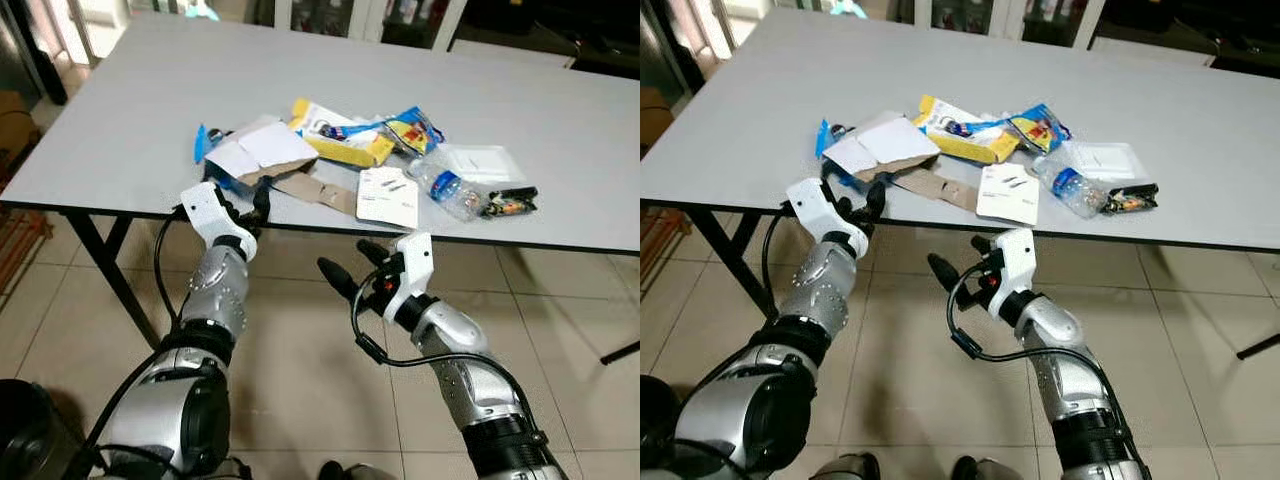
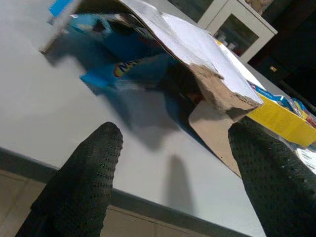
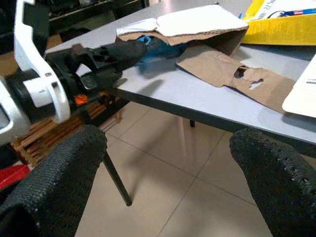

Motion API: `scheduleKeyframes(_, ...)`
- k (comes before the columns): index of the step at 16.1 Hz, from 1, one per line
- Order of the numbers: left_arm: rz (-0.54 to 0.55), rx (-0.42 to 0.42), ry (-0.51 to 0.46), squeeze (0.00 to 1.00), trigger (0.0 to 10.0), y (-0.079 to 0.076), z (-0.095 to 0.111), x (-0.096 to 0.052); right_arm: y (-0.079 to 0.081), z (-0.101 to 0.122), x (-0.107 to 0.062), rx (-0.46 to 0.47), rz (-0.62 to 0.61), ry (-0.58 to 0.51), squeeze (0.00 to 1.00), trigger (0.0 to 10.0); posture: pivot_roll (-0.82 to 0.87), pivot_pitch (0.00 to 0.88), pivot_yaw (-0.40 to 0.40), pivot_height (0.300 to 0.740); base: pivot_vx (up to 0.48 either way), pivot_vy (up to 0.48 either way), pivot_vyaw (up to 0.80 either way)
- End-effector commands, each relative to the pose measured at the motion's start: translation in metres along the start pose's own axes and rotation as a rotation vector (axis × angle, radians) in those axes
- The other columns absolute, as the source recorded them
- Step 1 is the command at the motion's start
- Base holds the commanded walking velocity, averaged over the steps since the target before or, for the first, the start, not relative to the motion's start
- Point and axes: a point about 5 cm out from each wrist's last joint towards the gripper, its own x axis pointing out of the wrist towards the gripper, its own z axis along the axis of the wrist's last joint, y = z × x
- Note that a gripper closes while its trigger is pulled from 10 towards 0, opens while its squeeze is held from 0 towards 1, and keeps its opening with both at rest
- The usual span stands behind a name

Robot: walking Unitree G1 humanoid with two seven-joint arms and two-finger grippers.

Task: Picking trash to rubbish bin

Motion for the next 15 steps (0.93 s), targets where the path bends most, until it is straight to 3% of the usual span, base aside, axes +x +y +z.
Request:
scheduleKeyframes(1,-0.034,-0.02,-0.002,0.0,10.0,-0.011,0.0,0.003,0.001,0.002,-0.005,0.01,-0.012,-0.009,0.0,10.0,-0.19,0.144,-0.131,0.74,0.0,0.0,0.0)
scheduleKeyframes(6,-0.067,-0.053,-0.067,0.0,10.0,-0.022,0.014,0.008,0.006,0.002,-0.009,0.025,-0.007,-0.004,0.0,10.0,-0.2,0.138,-0.135,0.74,0.0,0.0,0.0)
scheduleKeyframes(15,-0.048,-0.076,-0.065,0.0,10.0,-0.026,0.02,0.014,0.015,0.0,-0.022,0.056,-0.014,0.007,0.0,10.0,-0.25,0.147,-0.142,0.74,0.0,0.0,0.0)
